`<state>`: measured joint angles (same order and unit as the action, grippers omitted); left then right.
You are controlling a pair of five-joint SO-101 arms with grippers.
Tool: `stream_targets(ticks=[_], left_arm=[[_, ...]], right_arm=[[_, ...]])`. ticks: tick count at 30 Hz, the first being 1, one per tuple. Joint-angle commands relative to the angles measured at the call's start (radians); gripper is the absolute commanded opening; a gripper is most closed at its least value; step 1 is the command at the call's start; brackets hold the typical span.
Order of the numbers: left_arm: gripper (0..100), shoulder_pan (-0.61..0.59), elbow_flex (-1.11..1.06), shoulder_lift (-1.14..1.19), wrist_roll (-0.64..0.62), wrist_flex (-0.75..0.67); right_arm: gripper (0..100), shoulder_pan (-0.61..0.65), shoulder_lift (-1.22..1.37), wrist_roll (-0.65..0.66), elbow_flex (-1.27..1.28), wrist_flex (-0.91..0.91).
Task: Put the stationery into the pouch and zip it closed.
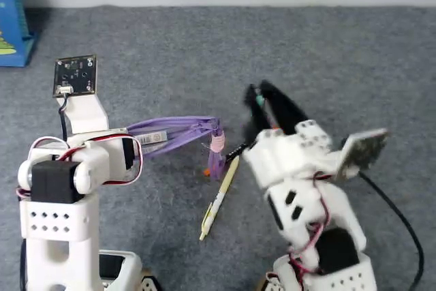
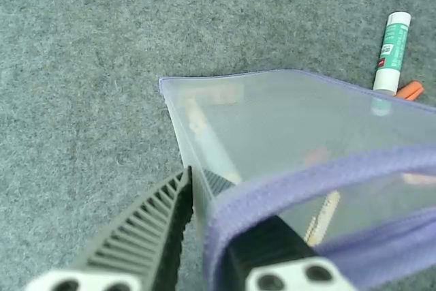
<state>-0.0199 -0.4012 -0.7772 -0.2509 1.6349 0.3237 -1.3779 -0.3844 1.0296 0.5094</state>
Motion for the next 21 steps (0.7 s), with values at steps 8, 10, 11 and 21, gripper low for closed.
stream_targets(ticks=[8, 10, 11, 21], left_arm=[[1, 0.003, 0.001, 0.005, -0.011, -0.003], [1, 0.003, 0.001, 0.005, -0.011, -0.003], [1, 0.003, 0.001, 0.005, -0.011, -0.003], [1, 0.003, -0.001, 0.005, -0.011, -0.003]], right_arm=[[6.2, -0.145, 0.387, -0.035, -0.064, 0.150], [6.2, -0.134, 0.518, -0.035, -0.089, 0.140], [6.2, -0.134, 0.587, -0.035, -0.110, 0.143], [6.3, -0.134, 1.254, -0.038, -0.417, 0.150]])
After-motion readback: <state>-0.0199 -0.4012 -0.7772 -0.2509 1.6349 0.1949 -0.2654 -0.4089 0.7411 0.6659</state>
